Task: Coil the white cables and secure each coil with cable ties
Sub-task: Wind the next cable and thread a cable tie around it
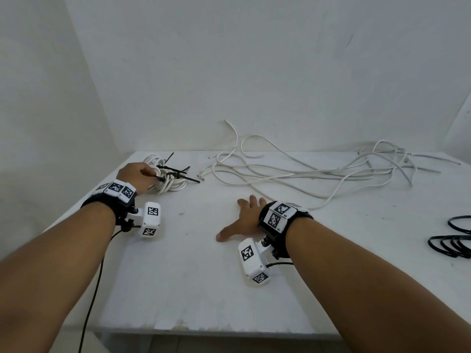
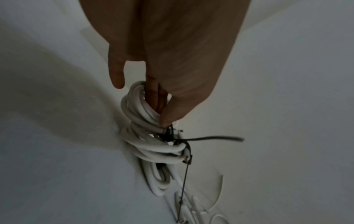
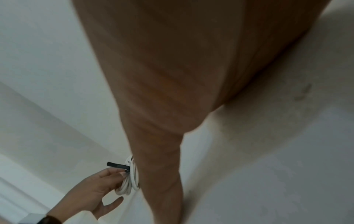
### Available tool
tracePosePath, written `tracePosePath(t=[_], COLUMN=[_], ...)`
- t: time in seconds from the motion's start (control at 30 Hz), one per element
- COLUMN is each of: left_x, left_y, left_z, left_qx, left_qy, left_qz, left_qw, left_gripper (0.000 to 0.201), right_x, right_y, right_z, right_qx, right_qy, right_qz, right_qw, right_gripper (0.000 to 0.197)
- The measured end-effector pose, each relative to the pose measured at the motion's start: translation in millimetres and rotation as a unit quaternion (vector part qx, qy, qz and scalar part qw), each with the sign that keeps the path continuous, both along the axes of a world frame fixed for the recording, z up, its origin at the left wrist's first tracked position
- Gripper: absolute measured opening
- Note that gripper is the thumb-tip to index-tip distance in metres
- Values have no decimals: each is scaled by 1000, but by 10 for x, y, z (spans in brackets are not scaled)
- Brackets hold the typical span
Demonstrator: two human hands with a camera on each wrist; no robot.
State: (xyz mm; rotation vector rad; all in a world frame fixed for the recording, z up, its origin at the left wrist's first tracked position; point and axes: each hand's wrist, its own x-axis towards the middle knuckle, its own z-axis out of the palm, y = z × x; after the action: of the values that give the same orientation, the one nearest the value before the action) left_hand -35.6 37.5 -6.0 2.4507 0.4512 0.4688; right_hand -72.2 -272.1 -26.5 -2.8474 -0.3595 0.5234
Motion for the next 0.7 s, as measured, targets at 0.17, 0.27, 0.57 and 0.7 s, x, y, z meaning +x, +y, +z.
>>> tracePosePath(t=[0.17, 0.27, 0.57, 0.7], left_x=[-73, -137, -243, -211], left_y=[14, -34, -179, -193], left_z=[-32, -38, 37, 51], left_qx=[-17, -12, -44, -83], left_qy=[-6, -11, -52, -76], left_qz=[1, 23, 23, 23], left_qw=[1000, 1000, 997, 993], left_gripper=[23, 22, 26, 37], right_x=[-14, -17, 10, 36], right_y=[-1, -3, -151, -183], right_z=[-4, -8, -8, -36], right_qx=[11, 13, 5, 5], right_qy=[3, 7, 16, 17], right_qz=[-1, -1, 33, 44], right_qw=[1000, 1000, 999, 999], right_gripper=[127, 129, 123, 125])
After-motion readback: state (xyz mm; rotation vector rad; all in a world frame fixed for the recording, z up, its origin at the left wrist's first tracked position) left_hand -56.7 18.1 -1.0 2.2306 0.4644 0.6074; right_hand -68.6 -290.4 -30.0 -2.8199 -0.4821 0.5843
